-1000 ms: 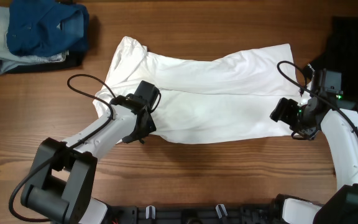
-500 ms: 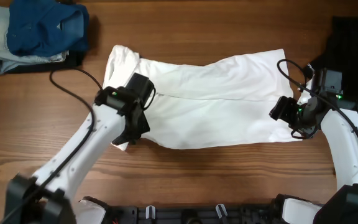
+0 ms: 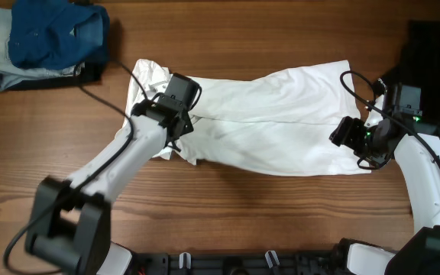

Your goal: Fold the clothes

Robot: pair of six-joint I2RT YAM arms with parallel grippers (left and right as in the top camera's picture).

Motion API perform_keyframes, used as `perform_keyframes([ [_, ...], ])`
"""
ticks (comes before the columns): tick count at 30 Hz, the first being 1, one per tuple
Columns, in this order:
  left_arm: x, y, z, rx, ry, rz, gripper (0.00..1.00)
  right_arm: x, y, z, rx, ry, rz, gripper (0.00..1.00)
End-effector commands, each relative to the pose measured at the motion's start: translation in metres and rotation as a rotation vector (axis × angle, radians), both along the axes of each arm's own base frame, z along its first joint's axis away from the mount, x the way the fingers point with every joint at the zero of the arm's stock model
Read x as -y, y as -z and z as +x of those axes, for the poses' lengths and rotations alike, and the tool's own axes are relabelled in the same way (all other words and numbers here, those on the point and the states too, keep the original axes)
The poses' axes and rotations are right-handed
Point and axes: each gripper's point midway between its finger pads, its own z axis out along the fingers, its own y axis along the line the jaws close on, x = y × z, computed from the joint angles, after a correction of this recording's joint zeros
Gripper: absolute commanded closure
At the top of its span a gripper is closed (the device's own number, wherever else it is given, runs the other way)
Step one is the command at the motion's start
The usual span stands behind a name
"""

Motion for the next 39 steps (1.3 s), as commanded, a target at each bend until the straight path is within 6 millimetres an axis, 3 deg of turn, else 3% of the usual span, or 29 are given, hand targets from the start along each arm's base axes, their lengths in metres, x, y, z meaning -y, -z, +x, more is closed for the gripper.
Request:
perform_keyframes([
  [1,-0.017,0.024,0.020,0.009,-0.006,0.112,0.92,-0.004,-0.001,0.001,0.012,-0.028,0.013,0.20],
  [2,-0.018,0.028,0.022,0.007,-0.009,0.113,0.90,-0.004,-0.001,0.001,0.013,-0.028,0.012,0.20],
  [5,-0.024,0.034,0.026,-0.002,-0.031,0.107,0.67,-0.004,-0.001,0.001,0.013,-0.028,0.012,0.19],
  [8,-0.028,0.012,0.021,-0.018,-0.043,0.064,0.55,-0.004,-0.001,0.001,0.014,-0.028,0.011,0.20],
  [12,-0.030,-0.036,0.008,0.007,-0.042,0.006,0.48,-0.004,-0.002,0.004,0.025,-0.029,0.009,0.20],
  [15,-0.028,-0.056,-0.013,-0.007,-0.037,-0.044,0.53,-0.003,-0.002,0.007,0.036,-0.029,0.006,0.20],
  [18,-0.022,-0.044,-0.039,-0.109,-0.056,-0.095,0.56,-0.003,-0.003,0.009,0.046,-0.029,0.004,0.20],
  [22,-0.021,-0.001,-0.081,-0.253,-0.099,-0.118,0.56,-0.002,-0.003,0.011,0.055,-0.030,0.002,0.20],
  [24,-0.020,0.014,-0.093,-0.284,-0.110,-0.133,0.56,-0.002,-0.004,0.011,0.057,-0.030,0.002,0.20],
  [34,-0.014,0.045,-0.086,-0.204,-0.087,-0.180,0.55,-0.002,-0.004,0.012,0.061,-0.029,0.000,0.20],
  [39,-0.027,0.054,-0.085,-0.164,-0.103,-0.121,0.56,-0.002,-0.004,0.012,0.061,-0.029,0.000,0.20],
])
